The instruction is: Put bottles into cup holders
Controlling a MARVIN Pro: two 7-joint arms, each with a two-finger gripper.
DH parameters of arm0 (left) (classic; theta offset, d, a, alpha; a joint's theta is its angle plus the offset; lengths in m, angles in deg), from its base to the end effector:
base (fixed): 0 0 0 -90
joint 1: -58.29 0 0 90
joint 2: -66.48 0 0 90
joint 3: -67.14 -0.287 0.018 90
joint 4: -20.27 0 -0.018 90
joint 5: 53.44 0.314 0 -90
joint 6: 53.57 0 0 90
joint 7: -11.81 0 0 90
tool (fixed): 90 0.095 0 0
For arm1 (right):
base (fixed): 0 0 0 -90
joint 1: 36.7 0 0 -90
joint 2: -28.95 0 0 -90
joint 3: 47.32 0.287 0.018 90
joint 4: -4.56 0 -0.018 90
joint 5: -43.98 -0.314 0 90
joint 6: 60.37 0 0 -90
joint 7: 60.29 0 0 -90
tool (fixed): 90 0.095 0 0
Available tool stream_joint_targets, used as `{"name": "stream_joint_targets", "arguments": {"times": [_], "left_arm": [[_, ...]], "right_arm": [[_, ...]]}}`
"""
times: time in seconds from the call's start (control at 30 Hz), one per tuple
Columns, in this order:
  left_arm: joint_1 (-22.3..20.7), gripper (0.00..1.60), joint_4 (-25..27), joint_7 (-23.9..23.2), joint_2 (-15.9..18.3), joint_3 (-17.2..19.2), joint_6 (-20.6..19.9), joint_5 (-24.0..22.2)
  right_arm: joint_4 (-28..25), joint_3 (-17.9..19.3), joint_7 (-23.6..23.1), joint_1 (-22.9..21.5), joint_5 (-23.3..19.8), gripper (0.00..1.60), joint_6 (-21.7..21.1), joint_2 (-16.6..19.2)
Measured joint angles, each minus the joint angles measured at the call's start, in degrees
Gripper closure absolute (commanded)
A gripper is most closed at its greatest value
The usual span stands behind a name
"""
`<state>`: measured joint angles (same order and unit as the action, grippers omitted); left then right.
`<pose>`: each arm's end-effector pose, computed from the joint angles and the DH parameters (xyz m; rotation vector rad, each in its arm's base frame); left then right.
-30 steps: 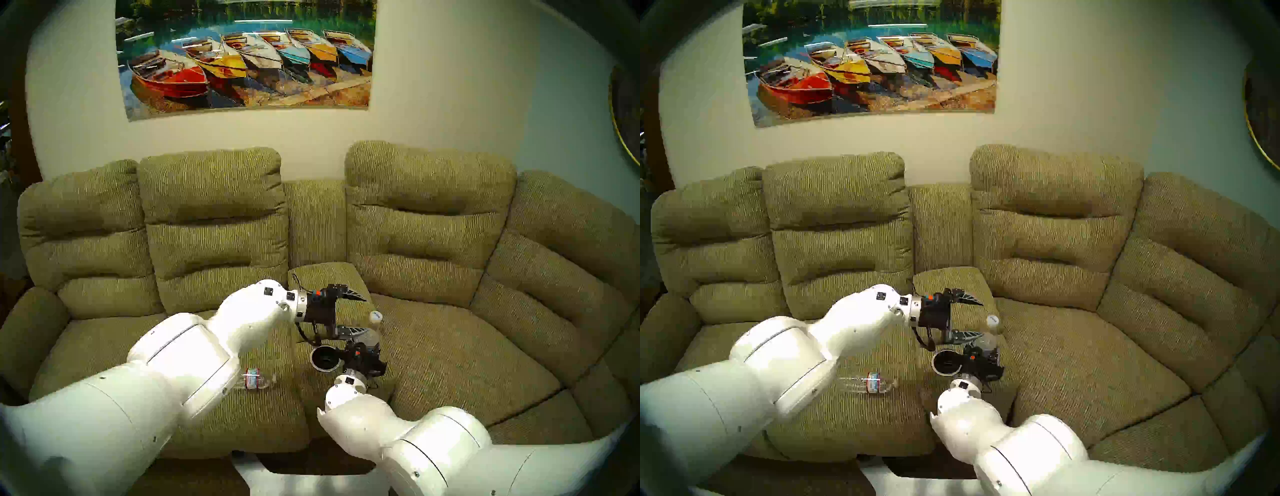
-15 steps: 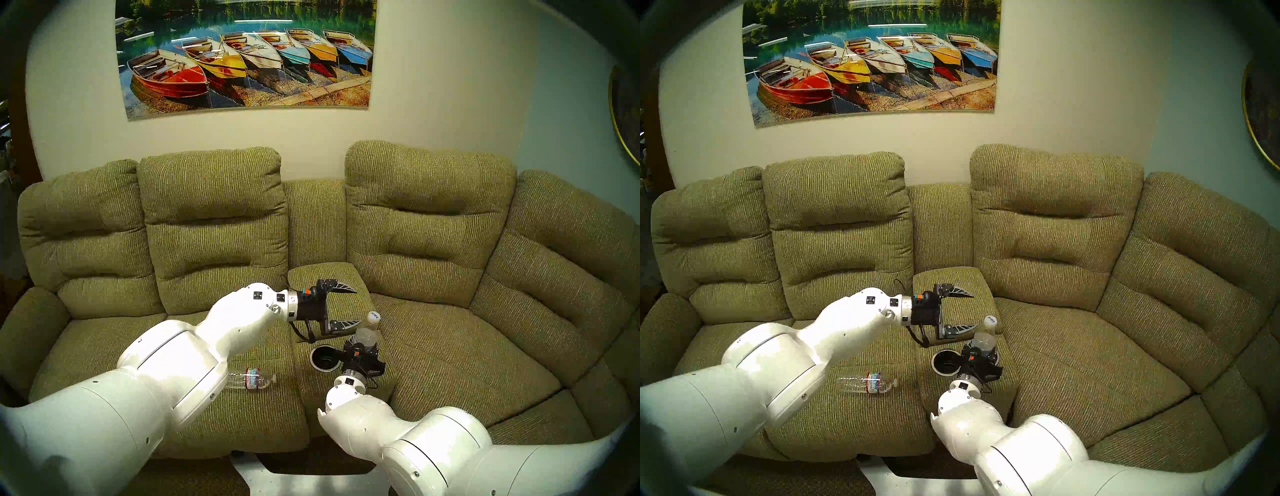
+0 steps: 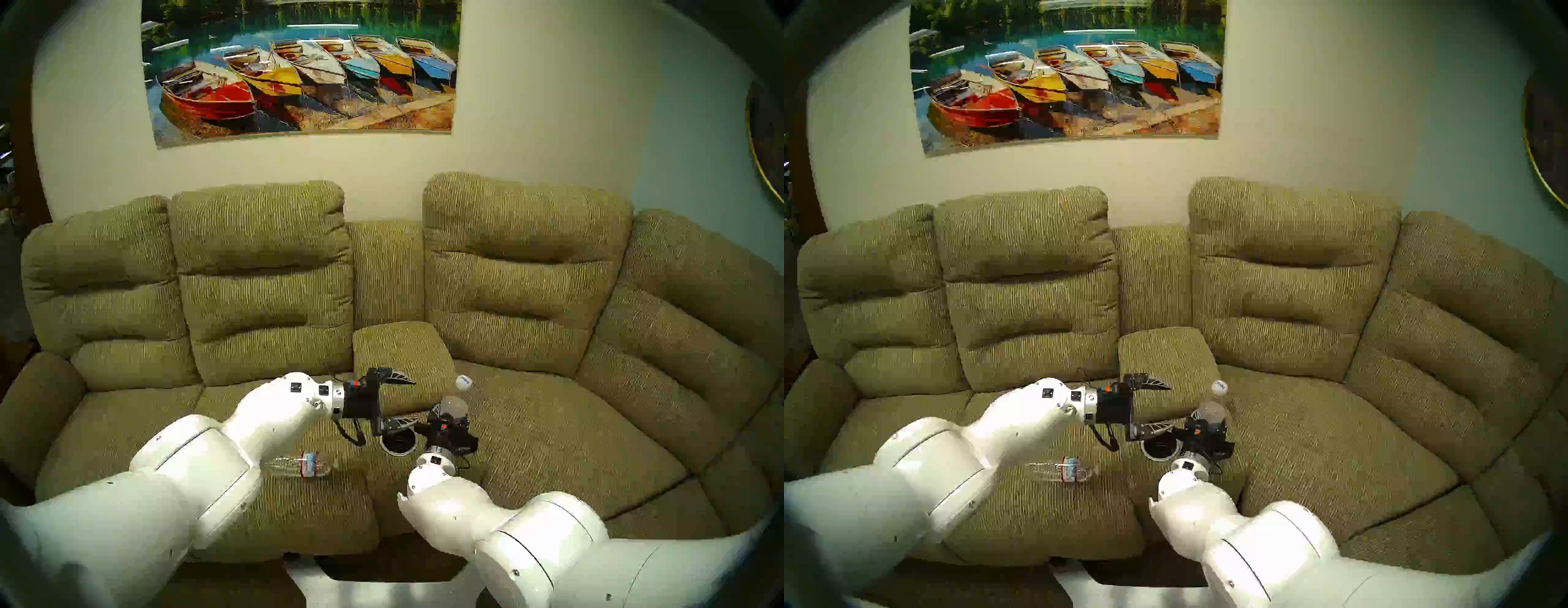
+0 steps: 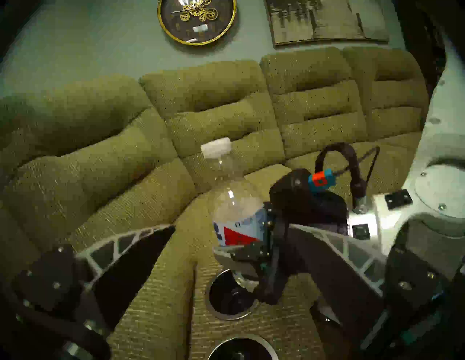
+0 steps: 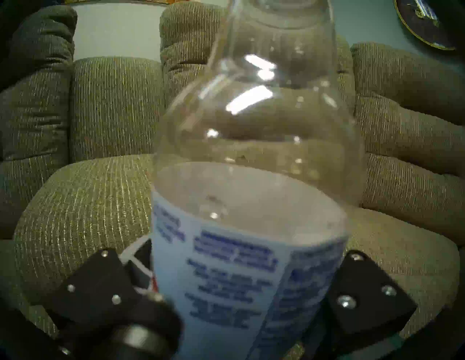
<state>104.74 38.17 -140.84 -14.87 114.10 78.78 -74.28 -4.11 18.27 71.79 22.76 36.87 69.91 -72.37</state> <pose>0.4803 -0.0678 -0.4011 1.3999 -1.4610 1.3982 0.4222 0.1032 -0.4938 2.1402 -0.3060 1.8497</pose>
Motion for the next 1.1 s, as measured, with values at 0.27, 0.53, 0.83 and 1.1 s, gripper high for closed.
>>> {"name": "stream_joint_targets", "arguments": {"times": [0.27, 0.53, 0.83, 1.1], "left_arm": [[1.96, 0.00, 1.11, 0.20, 0.35, -0.04, 0.19, -0.10], [4.01, 0.00, 2.59, 0.53, 0.05, -0.08, 0.50, -0.22], [5.52, 0.00, 4.31, 0.95, 0.07, -0.02, 0.87, -0.35], [6.42, 0.00, 5.77, 1.29, 0.40, 0.11, 1.12, -0.49]], "right_arm": [[0.00, 0.35, -0.89, -0.55, -0.44, 1.47, -0.21, 0.04], [0.01, 1.03, -1.81, -0.98, -1.29, 0.96, -0.54, -0.20], [0.13, 1.86, -2.88, -1.23, -2.40, 0.92, -1.14, -0.31], [0.25, 2.51, -3.77, -1.50, -3.37, 0.59, -1.87, -0.33]]}}
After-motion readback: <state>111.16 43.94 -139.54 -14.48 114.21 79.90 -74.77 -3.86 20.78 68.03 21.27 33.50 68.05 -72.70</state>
